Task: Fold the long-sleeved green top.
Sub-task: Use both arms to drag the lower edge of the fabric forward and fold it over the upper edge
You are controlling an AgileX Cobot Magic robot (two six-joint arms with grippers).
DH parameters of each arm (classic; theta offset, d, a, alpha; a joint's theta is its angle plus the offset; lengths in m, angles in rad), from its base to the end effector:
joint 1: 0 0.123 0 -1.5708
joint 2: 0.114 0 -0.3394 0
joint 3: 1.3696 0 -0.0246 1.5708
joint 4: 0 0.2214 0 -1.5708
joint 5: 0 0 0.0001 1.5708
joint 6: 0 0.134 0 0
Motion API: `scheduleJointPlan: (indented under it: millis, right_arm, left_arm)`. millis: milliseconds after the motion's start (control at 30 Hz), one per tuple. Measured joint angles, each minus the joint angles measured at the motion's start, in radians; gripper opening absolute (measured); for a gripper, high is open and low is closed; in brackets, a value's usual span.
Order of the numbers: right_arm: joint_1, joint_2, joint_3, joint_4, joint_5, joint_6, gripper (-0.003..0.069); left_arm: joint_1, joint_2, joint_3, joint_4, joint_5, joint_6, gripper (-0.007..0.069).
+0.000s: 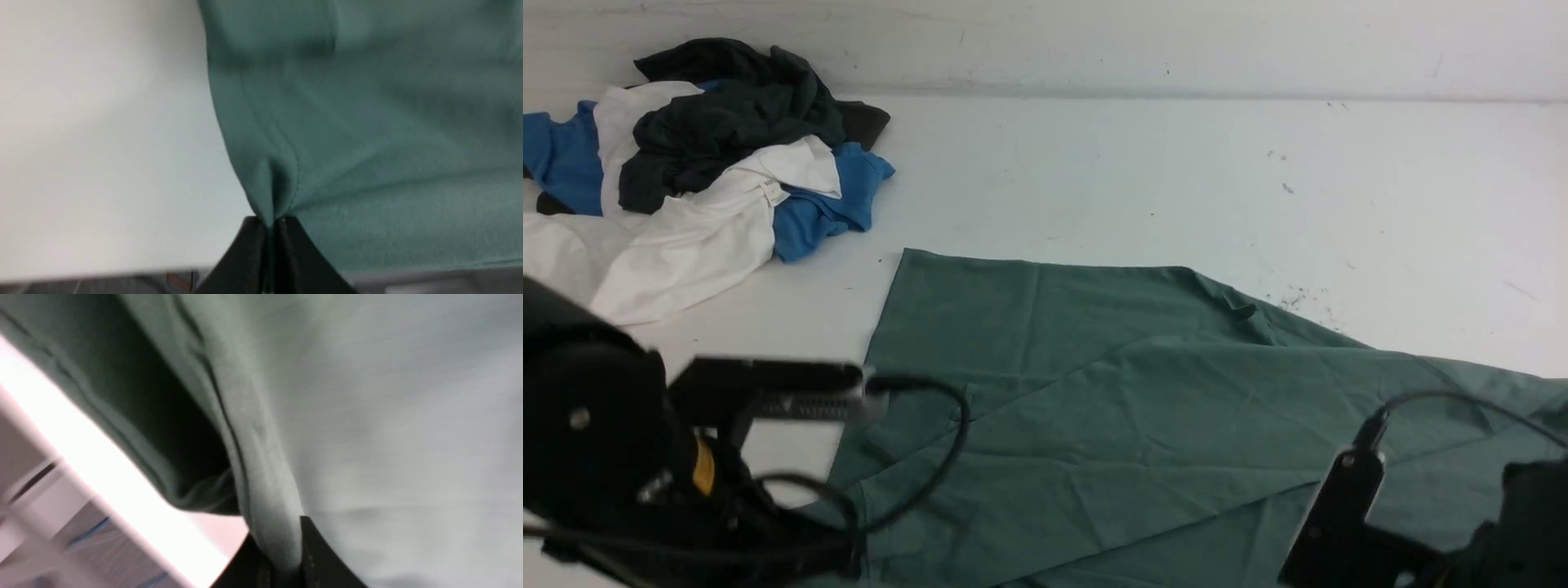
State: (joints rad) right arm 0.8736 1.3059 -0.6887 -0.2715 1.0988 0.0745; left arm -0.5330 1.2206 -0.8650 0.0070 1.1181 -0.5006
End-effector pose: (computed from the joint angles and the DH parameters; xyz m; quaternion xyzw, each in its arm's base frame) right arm 0.1188 0.0920 0.2378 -0.4451 0.8871 -0.1187 0.0286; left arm 0.1426 -0.0831 0.2862 0.0174 0.9956 -0.0426 0.0816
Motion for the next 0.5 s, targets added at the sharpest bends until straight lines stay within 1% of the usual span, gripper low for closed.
scheduleJointPlan:
  millis: [67,100,133,167,200,233,267,300,333,433,467,500]
  right_arm:
    - [-0.041,-0.02,-0.063,-0.044,0.028,0.002,0.002]
    - [-0.101,-0.028,-0.119,-0.058,0.037,-0.015,0.002]
    - [-0.118,-0.028,-0.136,-0.059,0.037,-0.025,0.002]
    - [-0.181,-0.025,-0.197,-0.049,0.034,-0.069,0.002]
    - [-0.249,-0.013,-0.258,-0.01,0.023,-0.124,0.002]
    - [-0.259,-0.011,-0.266,-0.01,0.021,-0.133,0.002]
    - [-0.336,0.015,-0.345,0.055,-0.001,-0.216,0.002]
    - [-0.345,0.02,-0.345,0.063,-0.004,-0.216,0.002]
    - [-0.424,0.07,-0.425,0.133,-0.025,-0.295,0.002]
    - [-0.518,0.179,-0.56,0.246,-0.035,-0.409,0.0019]
    - [-0.524,0.187,-0.579,0.258,-0.036,-0.422,0.0019]
    - [-0.548,0.233,-0.618,0.277,-0.036,-0.446,0.0019]
  left_arm:
    - [0.03,0.019,-0.103,0.028,0.018,-0.003,0.0009]
    - [0.068,0.052,-0.21,0.04,0.035,0.003,0.0009]
    - [0.078,0.063,-0.224,0.043,0.039,0.007,0.0009]
    - [0.111,0.105,-0.32,0.048,0.047,0.028,0.0009]
    - [0.142,0.159,-0.434,0.049,0.061,0.049,0.0009]
    - [0.146,0.167,-0.448,0.049,0.063,0.054,0.0009]
    - [0.173,0.239,-0.559,0.051,0.081,0.075,0.0009]
    - [0.179,0.257,-0.573,0.053,0.086,0.079,0.0009]
    - [0.199,0.335,-0.678,0.059,0.099,0.099,0.0009]
    - [0.227,0.492,-0.866,0.07,0.114,0.131,0.0009]
    - [0.227,0.492,-0.878,0.07,0.114,0.131,0.0009]
    - [0.237,0.546,-0.927,0.07,0.115,0.138,0.0009]
